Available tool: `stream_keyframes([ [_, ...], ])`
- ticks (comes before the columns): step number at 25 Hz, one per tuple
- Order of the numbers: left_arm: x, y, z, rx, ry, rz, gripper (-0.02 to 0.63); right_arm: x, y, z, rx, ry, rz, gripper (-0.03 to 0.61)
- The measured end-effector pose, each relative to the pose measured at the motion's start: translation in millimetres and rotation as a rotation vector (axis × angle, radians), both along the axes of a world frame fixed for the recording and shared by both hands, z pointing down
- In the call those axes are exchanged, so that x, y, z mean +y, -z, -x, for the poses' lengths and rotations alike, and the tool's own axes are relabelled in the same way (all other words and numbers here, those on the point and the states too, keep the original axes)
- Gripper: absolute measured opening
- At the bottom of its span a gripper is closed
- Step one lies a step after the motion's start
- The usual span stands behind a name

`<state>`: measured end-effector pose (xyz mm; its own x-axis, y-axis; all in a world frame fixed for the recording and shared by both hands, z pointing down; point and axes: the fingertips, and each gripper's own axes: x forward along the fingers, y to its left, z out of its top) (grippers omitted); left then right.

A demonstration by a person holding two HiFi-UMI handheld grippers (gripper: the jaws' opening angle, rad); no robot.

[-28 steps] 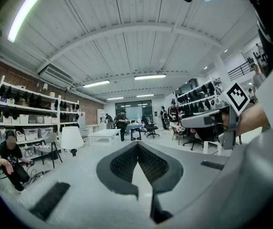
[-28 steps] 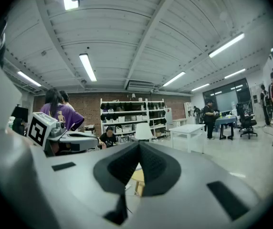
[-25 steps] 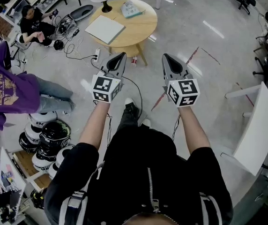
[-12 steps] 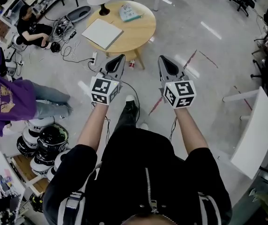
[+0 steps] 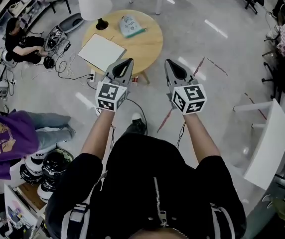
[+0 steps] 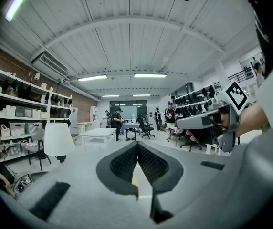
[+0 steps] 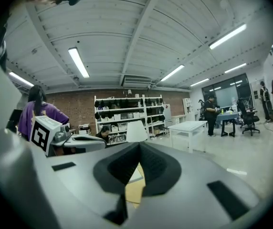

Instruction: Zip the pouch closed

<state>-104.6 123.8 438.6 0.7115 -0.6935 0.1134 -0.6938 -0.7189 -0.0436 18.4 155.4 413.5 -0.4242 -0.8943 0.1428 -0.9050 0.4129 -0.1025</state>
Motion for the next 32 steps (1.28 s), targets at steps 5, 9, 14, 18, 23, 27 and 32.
stream_keyframes([
  [5, -51.5, -2.0, 2.9, -0.011, -0.049, 0.002, 0.008, -47.9, 3.2, 10.6, 0.0, -0.026, -0.003, 0.003],
  [9, -83.3, -7.0, 4.3, -0.016, -0.069, 0.014, 0.008, -72.8, -3.1, 13.6, 0.017, -0.04, 0.009, 0.003],
  [14, -113.9, -19.1, -4.2, -0.03, -0.094, 0.041, 0.008, -96.0, -13.0, -0.8, 0.019, -0.056, 0.03, 0.003],
  [18, -147.5, -31.6, -15.9, -0.041, -0.086, 0.055, 0.008, -123.7, -25.9, -17.6, 0.011, -0.068, 0.046, 0.003],
  [23, -203.7, -46.3, -42.8, -0.071, -0.093, 0.077, 0.008, -183.7, -35.4, -43.8, -0.002, -0.061, 0.054, 0.003],
  [27, -266.0, -53.1, -60.7, -0.099, -0.084, 0.091, 0.008, -249.6, -36.0, -58.6, 0.003, -0.039, 0.055, 0.003],
  [32, -338.2, -65.4, -79.2, -0.129, -0.054, 0.123, 0.008, -321.0, -51.8, -80.3, 0.024, -0.014, 0.091, 0.003],
])
